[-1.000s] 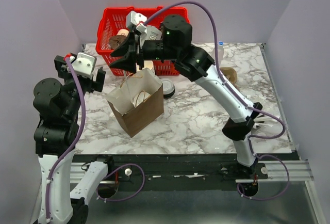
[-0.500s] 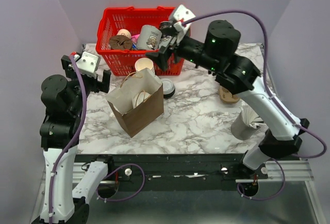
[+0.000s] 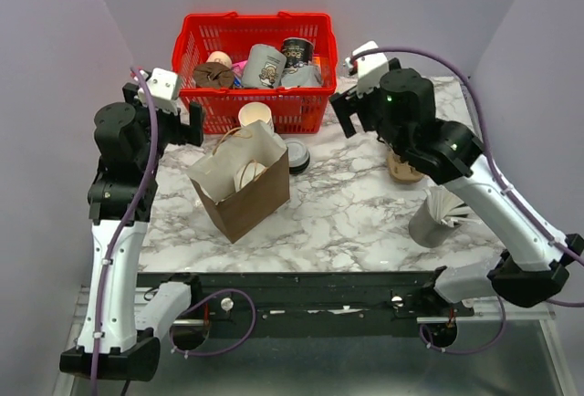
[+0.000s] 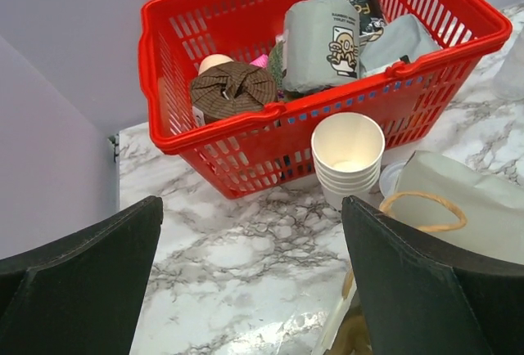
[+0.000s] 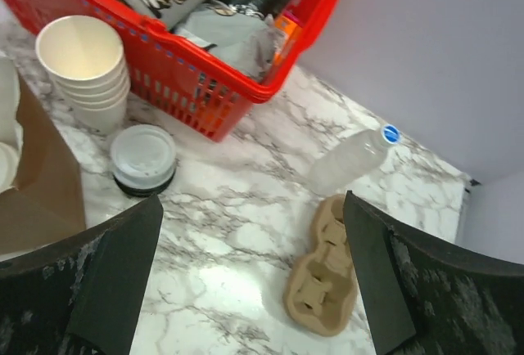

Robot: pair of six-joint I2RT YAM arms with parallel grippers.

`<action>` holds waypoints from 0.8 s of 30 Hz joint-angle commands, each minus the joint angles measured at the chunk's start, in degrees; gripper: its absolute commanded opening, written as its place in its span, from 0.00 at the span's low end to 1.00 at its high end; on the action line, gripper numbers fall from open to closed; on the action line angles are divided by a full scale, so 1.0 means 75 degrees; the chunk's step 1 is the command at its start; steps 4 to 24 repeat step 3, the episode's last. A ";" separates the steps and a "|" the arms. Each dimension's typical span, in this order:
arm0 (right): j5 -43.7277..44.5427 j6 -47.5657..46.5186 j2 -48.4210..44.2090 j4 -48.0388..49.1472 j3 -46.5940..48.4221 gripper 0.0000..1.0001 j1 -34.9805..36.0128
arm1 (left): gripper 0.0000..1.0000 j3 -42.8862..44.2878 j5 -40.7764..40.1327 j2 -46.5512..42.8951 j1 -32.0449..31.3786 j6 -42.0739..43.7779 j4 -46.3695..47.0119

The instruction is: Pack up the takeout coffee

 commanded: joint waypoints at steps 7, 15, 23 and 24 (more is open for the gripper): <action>0.1513 -0.0203 -0.0523 0.0240 0.0183 1.00 -0.0007 | 0.99 -0.0321 0.0191 0.0167 0.0310 -0.0419 0.0378; 0.1513 -0.0203 -0.0523 0.0240 0.0183 1.00 -0.0007 | 0.99 -0.0321 0.0191 0.0167 0.0310 -0.0419 0.0378; 0.1513 -0.0203 -0.0523 0.0240 0.0183 1.00 -0.0007 | 0.99 -0.0321 0.0191 0.0167 0.0310 -0.0419 0.0378; 0.1513 -0.0203 -0.0523 0.0240 0.0183 1.00 -0.0007 | 0.99 -0.0321 0.0191 0.0167 0.0310 -0.0419 0.0378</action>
